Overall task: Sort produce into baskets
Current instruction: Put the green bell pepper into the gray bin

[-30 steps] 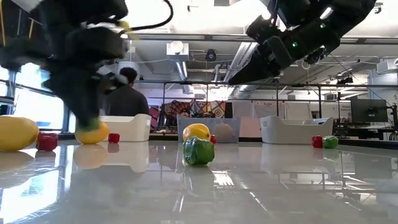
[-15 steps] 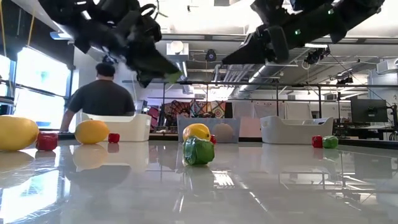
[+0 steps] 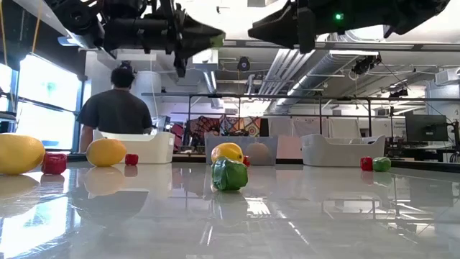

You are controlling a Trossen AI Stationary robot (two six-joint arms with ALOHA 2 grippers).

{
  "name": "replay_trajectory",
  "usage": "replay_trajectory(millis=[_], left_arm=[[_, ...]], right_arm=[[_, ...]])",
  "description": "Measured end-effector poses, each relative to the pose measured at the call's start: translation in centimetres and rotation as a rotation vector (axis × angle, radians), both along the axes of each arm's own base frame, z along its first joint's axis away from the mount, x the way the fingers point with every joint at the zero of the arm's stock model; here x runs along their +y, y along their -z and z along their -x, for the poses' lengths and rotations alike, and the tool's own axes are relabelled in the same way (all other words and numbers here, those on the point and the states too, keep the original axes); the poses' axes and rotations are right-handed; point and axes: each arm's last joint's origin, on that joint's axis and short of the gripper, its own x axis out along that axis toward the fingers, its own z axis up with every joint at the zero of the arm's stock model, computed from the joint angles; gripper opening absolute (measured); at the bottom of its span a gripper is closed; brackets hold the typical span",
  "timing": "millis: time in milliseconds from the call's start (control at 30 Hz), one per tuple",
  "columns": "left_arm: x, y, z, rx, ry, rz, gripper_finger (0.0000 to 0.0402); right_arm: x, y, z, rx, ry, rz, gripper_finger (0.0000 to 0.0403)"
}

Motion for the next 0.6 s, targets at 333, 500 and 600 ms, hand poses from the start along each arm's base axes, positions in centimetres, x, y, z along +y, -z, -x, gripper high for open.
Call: replay_trajectory(millis=[333,500,600], left_arm=[[0.1,-2.7,-0.6,-0.126,0.004,-0.06,0.0059],[0.1,-3.4,-0.8,-0.146,0.016,-0.074,0.0059],[0.0,-3.5,-0.8,-0.149,0.02,-0.083,0.006]], right_arm=[[-1.6,-4.3,-1.8,-0.031,0.046,0.041,0.0279],[-1.8,-4.9,-3.7,0.006,0.056,0.104,0.0279],[-1.8,-4.7,-4.9,0.036,0.063,0.148,0.0279]])
